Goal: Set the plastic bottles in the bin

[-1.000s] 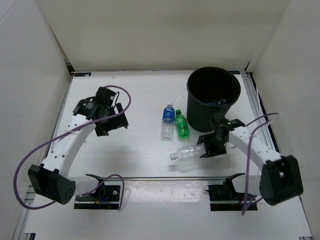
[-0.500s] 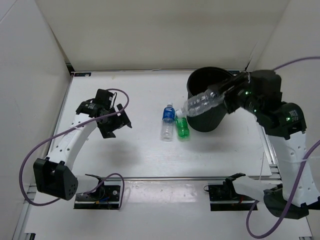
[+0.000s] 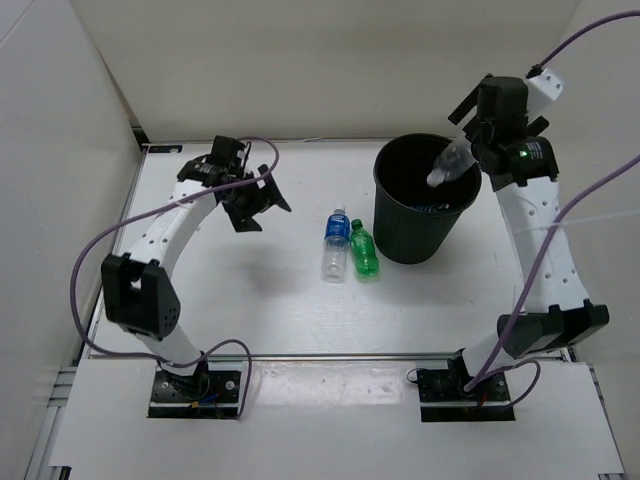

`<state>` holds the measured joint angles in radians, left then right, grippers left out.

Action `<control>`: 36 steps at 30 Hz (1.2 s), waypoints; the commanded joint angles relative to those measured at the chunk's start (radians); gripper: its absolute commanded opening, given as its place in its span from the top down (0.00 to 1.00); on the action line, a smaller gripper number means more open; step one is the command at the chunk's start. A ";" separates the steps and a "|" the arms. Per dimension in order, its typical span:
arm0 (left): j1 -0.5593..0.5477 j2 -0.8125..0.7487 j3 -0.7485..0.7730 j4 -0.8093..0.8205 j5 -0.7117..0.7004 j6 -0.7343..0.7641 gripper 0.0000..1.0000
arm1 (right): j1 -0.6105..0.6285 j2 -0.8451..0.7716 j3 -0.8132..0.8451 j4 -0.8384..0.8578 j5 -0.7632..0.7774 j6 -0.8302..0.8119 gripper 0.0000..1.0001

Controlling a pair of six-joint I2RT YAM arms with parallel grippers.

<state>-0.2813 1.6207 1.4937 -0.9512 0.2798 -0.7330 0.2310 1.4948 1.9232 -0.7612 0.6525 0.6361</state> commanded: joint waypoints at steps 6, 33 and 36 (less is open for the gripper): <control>-0.159 0.290 0.269 0.060 -0.005 0.102 0.02 | 0.001 -0.126 -0.073 -0.121 -0.036 0.077 0.00; -0.274 0.651 0.364 0.140 0.137 0.104 0.19 | 0.010 -0.334 -0.308 -0.208 -0.171 0.068 0.00; -0.274 0.640 0.338 0.129 0.137 0.113 0.40 | 0.010 -0.343 -0.326 -0.208 -0.162 0.077 0.00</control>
<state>-0.5503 2.2845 1.8473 -0.8215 0.4038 -0.6399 0.2379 1.1767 1.6138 -0.9726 0.4671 0.7231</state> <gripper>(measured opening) 0.653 0.998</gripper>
